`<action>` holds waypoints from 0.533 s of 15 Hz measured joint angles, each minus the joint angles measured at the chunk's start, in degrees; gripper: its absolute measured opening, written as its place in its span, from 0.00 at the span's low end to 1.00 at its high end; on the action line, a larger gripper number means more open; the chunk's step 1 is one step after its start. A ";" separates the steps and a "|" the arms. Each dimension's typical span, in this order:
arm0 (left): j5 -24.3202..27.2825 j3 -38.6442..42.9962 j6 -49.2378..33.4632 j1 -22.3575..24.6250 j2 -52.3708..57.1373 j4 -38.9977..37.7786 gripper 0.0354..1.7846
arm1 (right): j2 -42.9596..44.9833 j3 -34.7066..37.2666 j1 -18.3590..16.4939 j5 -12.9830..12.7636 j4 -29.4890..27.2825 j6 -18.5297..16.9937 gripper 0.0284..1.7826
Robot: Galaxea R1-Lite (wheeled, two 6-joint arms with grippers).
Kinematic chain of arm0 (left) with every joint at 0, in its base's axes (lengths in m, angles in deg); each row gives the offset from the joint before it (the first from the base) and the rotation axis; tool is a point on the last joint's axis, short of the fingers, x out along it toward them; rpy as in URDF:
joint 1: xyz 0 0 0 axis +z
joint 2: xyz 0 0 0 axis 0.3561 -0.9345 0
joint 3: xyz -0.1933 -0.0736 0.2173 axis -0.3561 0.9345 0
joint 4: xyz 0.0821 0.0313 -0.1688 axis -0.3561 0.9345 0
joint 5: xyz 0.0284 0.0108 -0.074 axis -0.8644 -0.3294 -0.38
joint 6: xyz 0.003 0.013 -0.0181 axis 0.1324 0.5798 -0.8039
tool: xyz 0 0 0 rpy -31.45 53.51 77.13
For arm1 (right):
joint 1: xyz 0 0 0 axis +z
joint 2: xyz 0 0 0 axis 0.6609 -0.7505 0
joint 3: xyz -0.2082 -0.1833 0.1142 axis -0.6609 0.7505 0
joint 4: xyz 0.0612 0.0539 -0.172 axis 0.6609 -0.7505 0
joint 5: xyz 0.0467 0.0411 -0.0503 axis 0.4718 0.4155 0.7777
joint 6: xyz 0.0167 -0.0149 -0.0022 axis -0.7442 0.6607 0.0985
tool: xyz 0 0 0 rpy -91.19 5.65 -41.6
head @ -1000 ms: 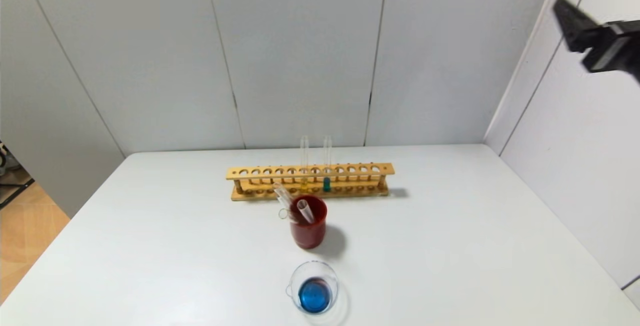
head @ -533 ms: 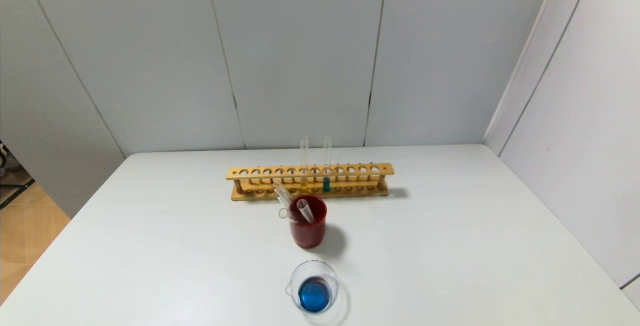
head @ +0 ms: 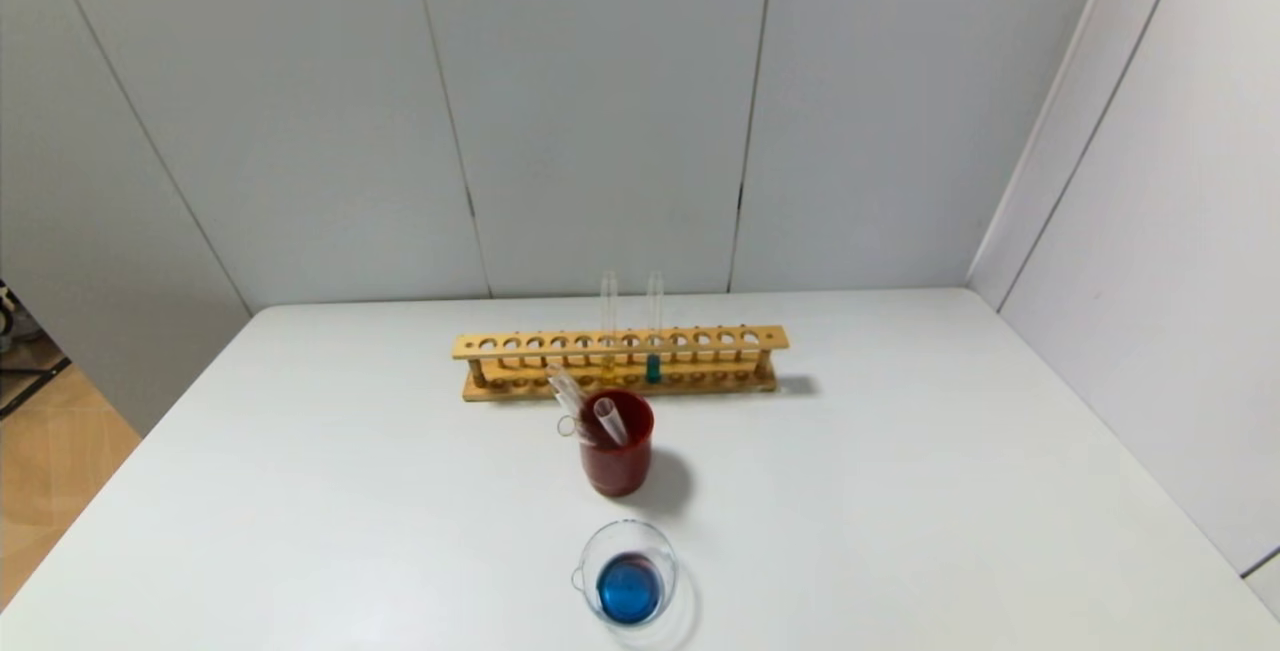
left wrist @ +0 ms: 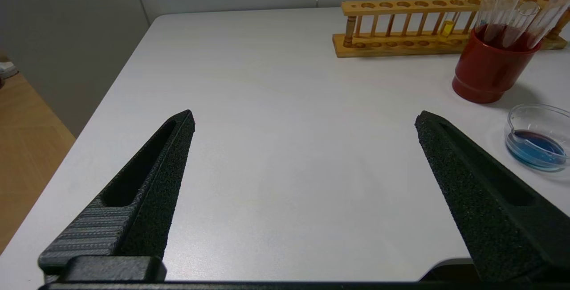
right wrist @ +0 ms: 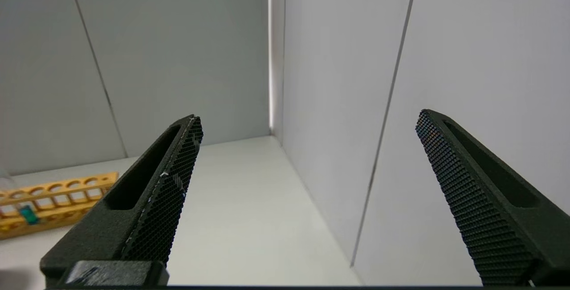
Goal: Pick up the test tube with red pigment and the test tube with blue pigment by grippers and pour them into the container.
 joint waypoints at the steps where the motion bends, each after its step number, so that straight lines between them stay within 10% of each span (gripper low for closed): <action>1: 0.00 0.00 -0.02 0.00 0.00 0.00 0.98 | 0.04 -0.66 -0.51 0.37 0.09 -1.19 0.98; 5: -0.02 0.00 0.02 0.00 0.00 0.00 0.98 | -0.60 -1.24 -11.17 8.69 0.87 -6.24 0.98; 8: -0.02 0.00 -0.02 0.00 0.00 0.00 0.98 | 0.66 0.06 -7.73 13.37 0.80 -10.52 0.98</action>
